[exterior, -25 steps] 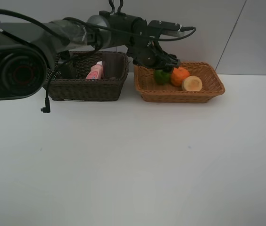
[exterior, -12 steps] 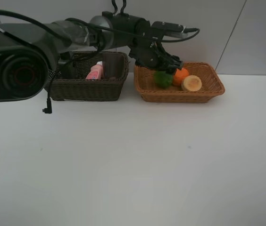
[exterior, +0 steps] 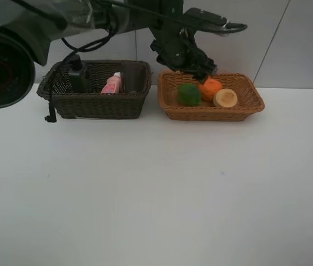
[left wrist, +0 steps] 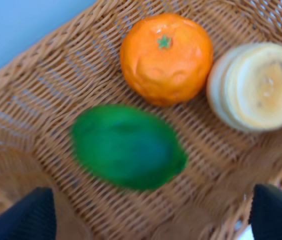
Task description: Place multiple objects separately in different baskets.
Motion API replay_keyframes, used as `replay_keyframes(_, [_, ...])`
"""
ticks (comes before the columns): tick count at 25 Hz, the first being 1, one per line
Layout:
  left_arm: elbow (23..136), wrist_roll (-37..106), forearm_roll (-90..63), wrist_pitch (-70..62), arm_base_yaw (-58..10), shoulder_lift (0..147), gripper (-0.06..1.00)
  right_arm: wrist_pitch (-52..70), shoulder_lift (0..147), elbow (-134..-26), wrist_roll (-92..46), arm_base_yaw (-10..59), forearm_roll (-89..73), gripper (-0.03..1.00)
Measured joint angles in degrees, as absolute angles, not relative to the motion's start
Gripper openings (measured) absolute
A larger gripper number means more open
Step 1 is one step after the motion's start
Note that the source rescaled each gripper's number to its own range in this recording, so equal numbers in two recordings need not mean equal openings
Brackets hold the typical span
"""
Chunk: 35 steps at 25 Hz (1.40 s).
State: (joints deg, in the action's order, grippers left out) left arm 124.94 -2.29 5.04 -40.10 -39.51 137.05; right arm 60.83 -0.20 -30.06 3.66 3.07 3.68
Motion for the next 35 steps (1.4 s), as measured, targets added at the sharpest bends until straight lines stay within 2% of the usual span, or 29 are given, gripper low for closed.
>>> replay_keyframes(13, [125.1,5.5,10.1,-55.5,-40.2,122.4,1.0,60.8,-0.2,-30.1,3.7,3.1,3.7,0.71])
replay_keyframes(17, [120.6,5.6,12.1,-57.3,-40.2,117.0,1.0,60.8,-0.2,-30.1,3.7,3.1,3.7,0.71])
replay_keyframes(24, [103.0,5.6,13.5,-53.4,-38.0,102.7,1.0,60.8,-0.2,-30.1,3.7,3.1,3.7,0.71])
replay_keyframes(35, [70.2,5.6,12.9,-48.6,-26.6,72.6,1.0,60.8,-0.2,-30.1,3.7,3.1,3.7,0.71])
